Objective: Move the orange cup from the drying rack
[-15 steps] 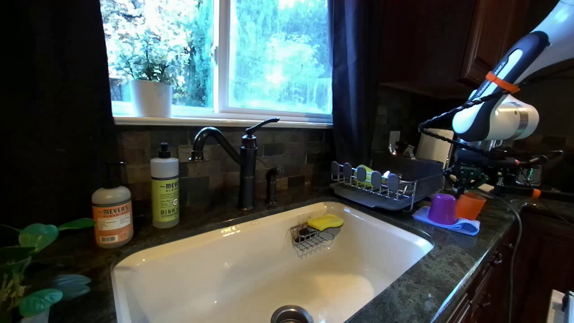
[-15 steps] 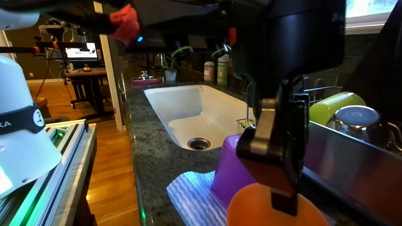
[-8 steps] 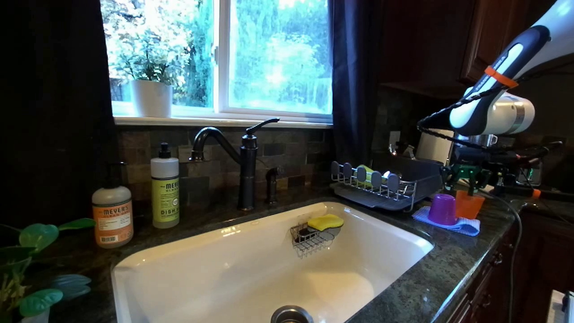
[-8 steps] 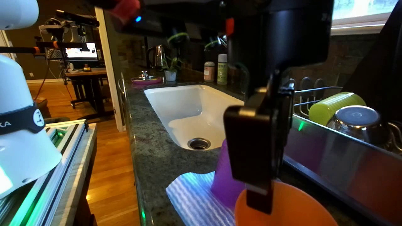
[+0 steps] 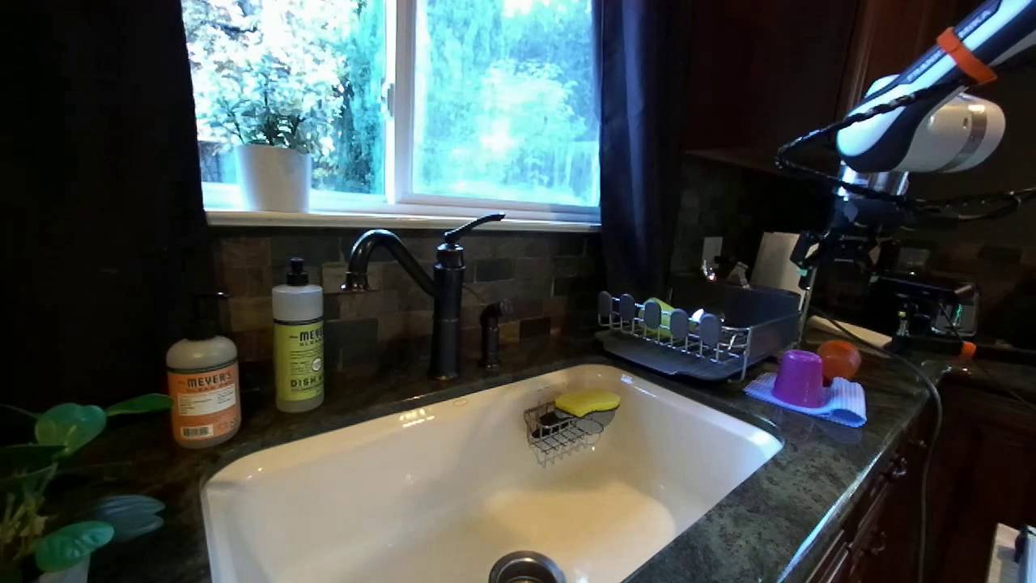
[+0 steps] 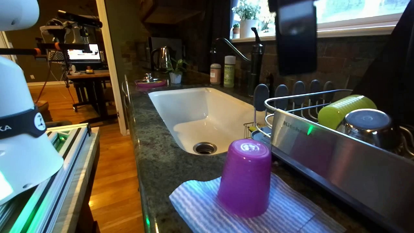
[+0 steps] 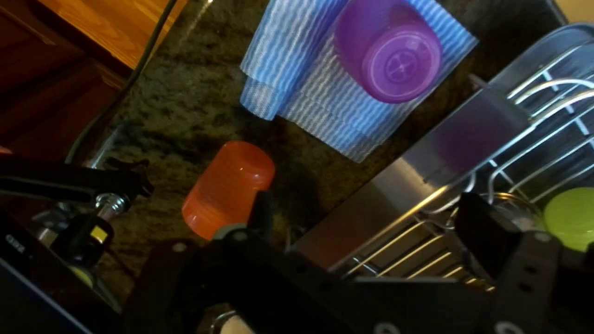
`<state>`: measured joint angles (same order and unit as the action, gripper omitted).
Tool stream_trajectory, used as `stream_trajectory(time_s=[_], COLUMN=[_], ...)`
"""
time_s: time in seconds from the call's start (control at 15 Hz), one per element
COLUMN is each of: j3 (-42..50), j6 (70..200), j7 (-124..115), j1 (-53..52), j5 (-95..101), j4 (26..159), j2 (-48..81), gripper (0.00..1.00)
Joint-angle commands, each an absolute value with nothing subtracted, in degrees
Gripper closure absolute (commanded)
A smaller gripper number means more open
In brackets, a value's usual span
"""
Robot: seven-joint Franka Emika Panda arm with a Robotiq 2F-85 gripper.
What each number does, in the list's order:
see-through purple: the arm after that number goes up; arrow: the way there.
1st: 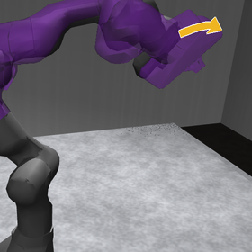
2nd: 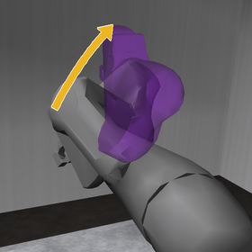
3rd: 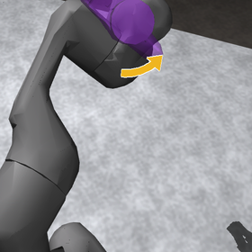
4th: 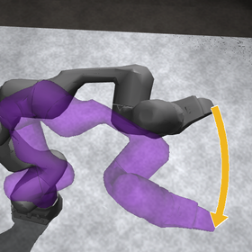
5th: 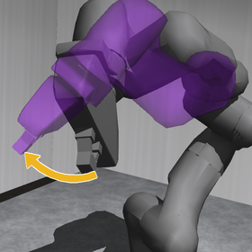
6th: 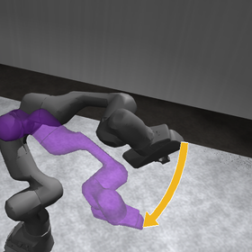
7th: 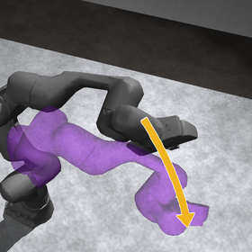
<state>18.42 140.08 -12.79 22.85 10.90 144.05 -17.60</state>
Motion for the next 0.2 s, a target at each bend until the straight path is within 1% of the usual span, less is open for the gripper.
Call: stream_trajectory(time_s=[0.0, 0.13], j3=[17.68, 17.62], j6=[138.38, 137.17], j7=[-10.41, -8.87], j1=[23.23, 22.93], j5=[9.55, 8.95], j4=[144.05, 144.54], j2=[-19.41, -21.62], gripper=[0.0, 0.0])
